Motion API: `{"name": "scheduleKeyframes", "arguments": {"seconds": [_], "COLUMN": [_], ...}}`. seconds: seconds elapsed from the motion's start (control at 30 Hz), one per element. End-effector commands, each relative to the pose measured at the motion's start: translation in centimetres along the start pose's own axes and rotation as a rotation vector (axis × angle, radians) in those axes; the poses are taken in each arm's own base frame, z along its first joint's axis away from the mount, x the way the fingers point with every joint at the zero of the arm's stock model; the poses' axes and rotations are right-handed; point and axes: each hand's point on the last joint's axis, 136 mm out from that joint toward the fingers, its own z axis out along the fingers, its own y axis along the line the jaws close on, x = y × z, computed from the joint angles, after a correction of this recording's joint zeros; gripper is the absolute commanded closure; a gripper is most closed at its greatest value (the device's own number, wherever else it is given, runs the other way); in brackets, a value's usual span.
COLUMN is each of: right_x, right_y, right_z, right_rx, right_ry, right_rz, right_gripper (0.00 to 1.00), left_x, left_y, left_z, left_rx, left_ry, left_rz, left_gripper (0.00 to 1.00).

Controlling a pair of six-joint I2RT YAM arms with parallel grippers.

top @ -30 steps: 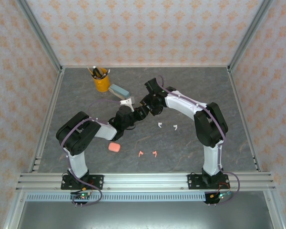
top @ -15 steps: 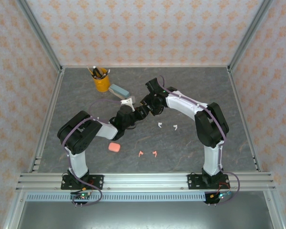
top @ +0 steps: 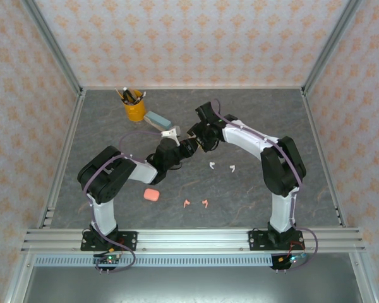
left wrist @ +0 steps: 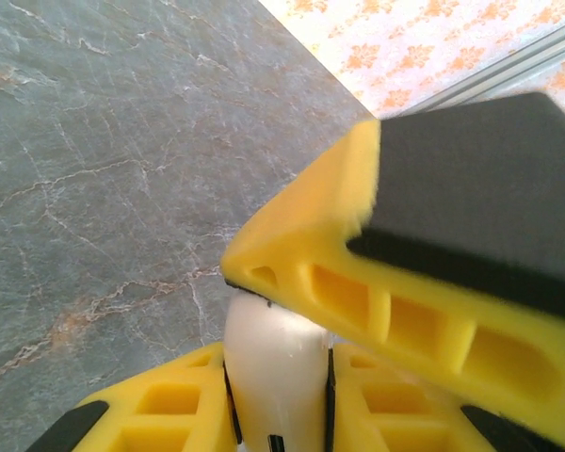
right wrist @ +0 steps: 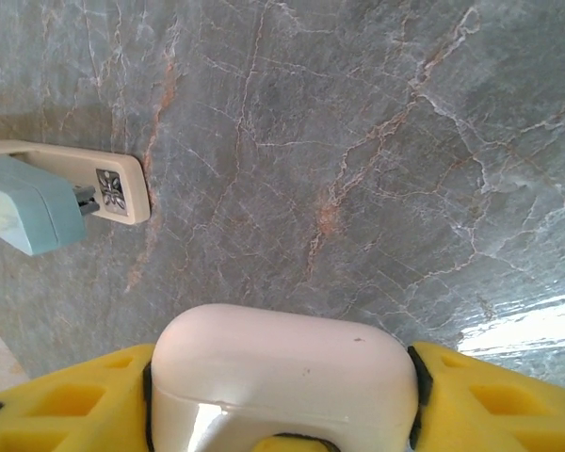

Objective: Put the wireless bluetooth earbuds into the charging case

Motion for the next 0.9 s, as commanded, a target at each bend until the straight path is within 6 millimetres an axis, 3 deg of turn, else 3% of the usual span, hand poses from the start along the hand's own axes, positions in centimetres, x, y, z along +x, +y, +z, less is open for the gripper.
{"name": "scheduleKeyframes", "arguments": {"seconds": [0.0, 0.1, 0.23, 0.47, 0.63, 0.87], "right_x": [-0.3, -2.0, -4.4, -6.8, -6.0, -3.1], "right_y": [0.4, 0.2, -1.0, -4.9, -5.9, -4.7], "right_z": [-2.0, -3.6, -6.1, -9.3, -11.6, -11.8], "right_rx": [-0.037, -0.073, -0.111, -0.18, -0.322, -0.489], "right_ry": [-0.009, -0.047, -0.1, -0.18, -0.251, -0.166], "right_rz": [0.003, 0.028, 0.029, -0.208, -0.45, -0.6], "right_gripper": [0.23, 0.14, 0.12, 0.12, 0.12, 0.13], "left_x": [-0.4, -0.2, 0.2, 0.5, 0.5, 0.9], "left_y": [-1.8, -2.0, -2.5, -4.4, -5.6, -7.7], "left_z": [0.3, 0.1, -0.5, -1.8, -2.7, -2.7], "left_rx": [0.042, 0.039, 0.036, 0.091, 0.153, 0.257], "left_ry": [-0.011, 0.009, 0.06, 0.198, 0.296, 0.406], "left_rz": [0.03, 0.041, 0.083, 0.182, 0.215, 0.214], "left_gripper": [0.87, 0.91, 0.96, 1.0, 1.0, 1.0]}}
